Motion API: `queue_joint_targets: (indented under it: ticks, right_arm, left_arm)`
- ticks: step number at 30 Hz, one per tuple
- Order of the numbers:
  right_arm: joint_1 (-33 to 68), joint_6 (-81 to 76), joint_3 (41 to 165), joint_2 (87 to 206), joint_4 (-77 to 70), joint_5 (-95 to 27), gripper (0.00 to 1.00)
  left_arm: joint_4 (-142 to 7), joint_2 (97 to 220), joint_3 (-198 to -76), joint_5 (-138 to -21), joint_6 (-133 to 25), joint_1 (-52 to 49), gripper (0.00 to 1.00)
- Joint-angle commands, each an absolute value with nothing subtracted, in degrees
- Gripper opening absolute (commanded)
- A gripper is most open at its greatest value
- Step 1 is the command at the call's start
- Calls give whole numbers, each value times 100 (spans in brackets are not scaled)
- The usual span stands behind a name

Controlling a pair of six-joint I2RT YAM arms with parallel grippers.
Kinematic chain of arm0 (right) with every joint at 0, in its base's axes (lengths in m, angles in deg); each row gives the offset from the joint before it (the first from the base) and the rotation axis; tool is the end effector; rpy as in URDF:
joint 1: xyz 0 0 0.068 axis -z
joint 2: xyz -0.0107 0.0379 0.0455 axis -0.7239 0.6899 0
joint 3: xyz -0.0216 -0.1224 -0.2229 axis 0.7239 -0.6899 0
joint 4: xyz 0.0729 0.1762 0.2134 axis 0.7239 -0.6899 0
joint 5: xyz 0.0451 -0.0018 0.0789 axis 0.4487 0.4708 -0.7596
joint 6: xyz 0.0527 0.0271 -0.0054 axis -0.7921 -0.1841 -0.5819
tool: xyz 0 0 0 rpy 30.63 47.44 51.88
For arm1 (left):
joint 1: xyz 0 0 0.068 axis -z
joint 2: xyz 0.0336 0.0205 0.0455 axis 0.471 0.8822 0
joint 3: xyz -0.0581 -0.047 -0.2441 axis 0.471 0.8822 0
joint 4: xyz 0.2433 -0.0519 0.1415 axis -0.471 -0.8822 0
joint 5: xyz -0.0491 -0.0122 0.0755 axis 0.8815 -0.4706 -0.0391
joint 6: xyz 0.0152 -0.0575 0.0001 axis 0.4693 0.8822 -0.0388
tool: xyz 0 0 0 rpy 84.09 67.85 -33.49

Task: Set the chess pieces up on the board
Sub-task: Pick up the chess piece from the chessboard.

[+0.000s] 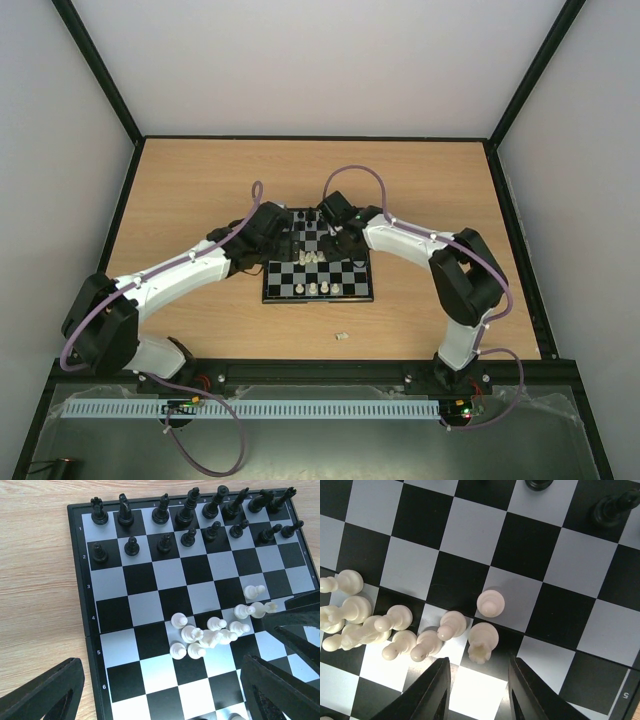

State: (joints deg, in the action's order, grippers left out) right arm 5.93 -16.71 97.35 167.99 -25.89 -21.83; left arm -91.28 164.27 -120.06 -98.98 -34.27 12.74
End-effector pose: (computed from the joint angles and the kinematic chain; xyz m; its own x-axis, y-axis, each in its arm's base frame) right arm 0.3074 0.2574 0.1587 -0.8072 -0.2216 -0.5472 -0.3471 0.9279 0.1362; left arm 0.2555 -0.2097 0.2047 -0.7606 -0.0189 -0.6489 0.1709 0.9585 -0.2282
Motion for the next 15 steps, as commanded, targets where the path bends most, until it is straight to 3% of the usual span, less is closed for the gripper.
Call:
queue_joint_targets:
  ticks: [1, 15]
  right_arm:
    - [614, -1580, 9911, 16938, -2636, -2290, 33]
    - [691, -1541, 10084, 17144, -2652, -2247, 21]
  left_arm:
    - [-9066, 16414, -11944, -9850, -3473, 1242, 88]
    - [-9027, 16478, -11957, -9801, -3494, 1242, 88]
